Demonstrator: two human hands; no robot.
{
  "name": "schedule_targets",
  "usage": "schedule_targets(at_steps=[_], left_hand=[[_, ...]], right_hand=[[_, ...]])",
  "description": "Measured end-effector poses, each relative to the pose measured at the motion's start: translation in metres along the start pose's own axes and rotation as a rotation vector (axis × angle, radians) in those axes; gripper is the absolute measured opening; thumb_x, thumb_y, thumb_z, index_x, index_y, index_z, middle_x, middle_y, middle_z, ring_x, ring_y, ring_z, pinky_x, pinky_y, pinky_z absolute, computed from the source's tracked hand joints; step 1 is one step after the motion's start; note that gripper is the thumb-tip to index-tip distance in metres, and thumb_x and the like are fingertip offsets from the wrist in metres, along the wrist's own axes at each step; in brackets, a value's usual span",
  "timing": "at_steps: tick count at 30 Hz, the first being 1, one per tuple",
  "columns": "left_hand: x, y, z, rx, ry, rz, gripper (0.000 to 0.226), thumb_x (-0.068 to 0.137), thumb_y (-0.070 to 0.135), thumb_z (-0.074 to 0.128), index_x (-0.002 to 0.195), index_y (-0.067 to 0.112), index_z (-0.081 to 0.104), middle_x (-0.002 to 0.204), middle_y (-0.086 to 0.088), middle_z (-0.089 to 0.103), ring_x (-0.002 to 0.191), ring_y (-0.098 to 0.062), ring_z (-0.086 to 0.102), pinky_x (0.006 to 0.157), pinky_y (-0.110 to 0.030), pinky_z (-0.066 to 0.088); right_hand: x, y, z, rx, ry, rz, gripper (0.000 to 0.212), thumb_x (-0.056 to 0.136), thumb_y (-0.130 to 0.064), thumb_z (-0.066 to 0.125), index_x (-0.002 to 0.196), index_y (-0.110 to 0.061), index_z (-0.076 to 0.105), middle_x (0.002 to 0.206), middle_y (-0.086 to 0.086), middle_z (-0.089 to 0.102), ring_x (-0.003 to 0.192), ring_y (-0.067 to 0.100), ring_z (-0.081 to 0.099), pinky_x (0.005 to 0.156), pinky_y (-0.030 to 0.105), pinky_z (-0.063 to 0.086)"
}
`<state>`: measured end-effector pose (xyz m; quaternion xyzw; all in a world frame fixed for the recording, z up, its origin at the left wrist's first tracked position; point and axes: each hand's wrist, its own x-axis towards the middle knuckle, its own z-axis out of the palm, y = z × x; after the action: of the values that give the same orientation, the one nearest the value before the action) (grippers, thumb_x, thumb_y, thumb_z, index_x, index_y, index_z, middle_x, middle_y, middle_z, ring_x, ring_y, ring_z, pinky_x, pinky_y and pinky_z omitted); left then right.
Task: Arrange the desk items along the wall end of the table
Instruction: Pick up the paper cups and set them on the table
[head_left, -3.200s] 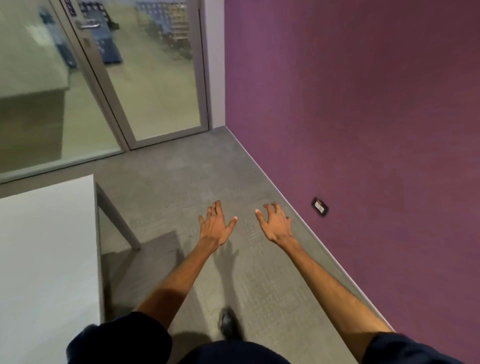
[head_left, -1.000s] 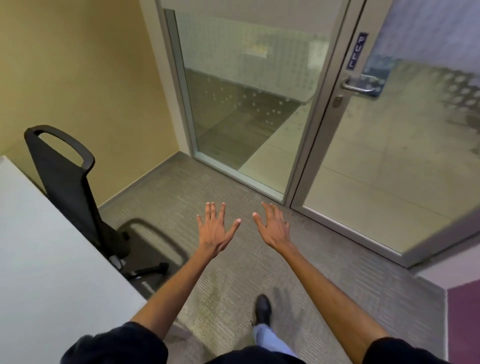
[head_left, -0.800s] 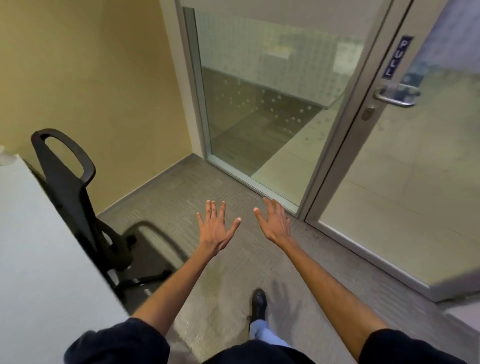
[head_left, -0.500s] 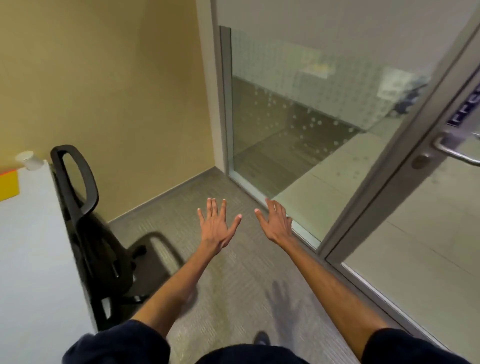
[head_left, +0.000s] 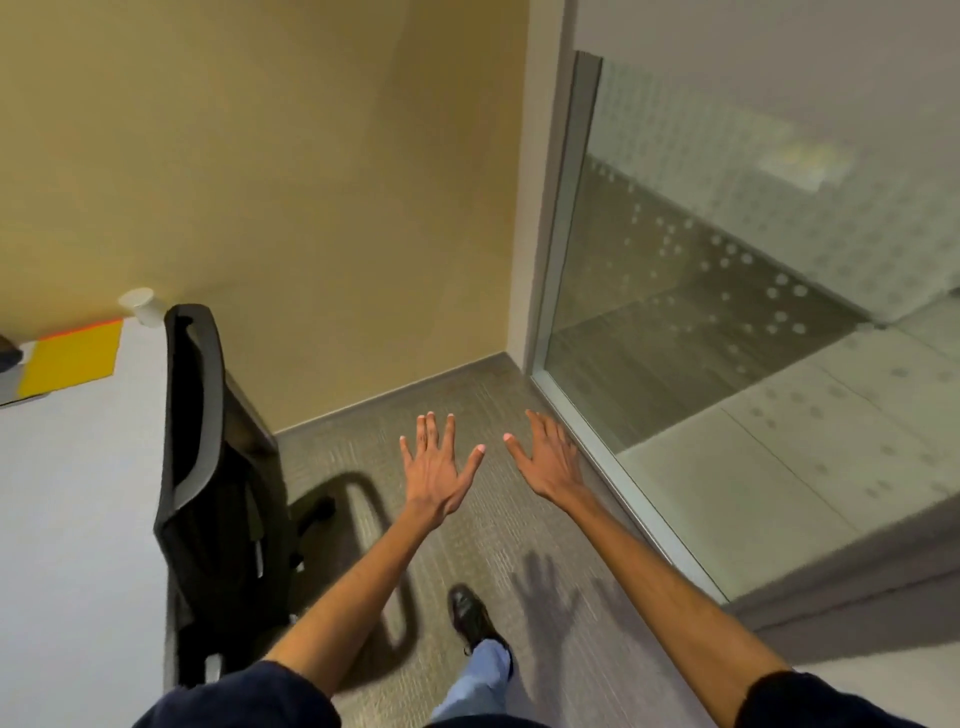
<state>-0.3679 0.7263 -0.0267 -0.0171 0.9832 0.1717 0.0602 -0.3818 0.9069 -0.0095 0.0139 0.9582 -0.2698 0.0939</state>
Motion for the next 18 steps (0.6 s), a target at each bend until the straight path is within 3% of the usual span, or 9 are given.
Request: schedule_targets(at_steps=[10,18], left_hand=[[0.183,-0.066,-0.069,-0.07,0.093,-0.176,0.082,0.095,0.069,0.022,0.158,0.02,0.005,0.165,-0.012,-0.002,0.155,-0.025,-0.006,0.124,-0.054,0.001],[0.25,-0.145,-0.12,-0.093,0.165,-0.349,0.077,0.097,0.066,0.018,0.158,0.021,0.005,0.165,-0.012,-0.003,0.154,-0.025,-0.006,0.125,-0.054,0.005]], right_hand=[[0.218,-0.099,-0.009,-0.08,-0.035,-0.192,0.069,0.1,-0.055,0.036,0.155,-0.015,0.024,0.163,0.006,0.022,0.151,0.023,0.021,0.119,0.053,0.027],[0.31,-0.202,0.03,-0.084,-0.128,-0.343,0.063,0.102,-0.048,0.038,0.154,-0.014,0.026,0.162,0.006,0.023,0.15,0.023,0.022,0.118,0.051,0.029]])
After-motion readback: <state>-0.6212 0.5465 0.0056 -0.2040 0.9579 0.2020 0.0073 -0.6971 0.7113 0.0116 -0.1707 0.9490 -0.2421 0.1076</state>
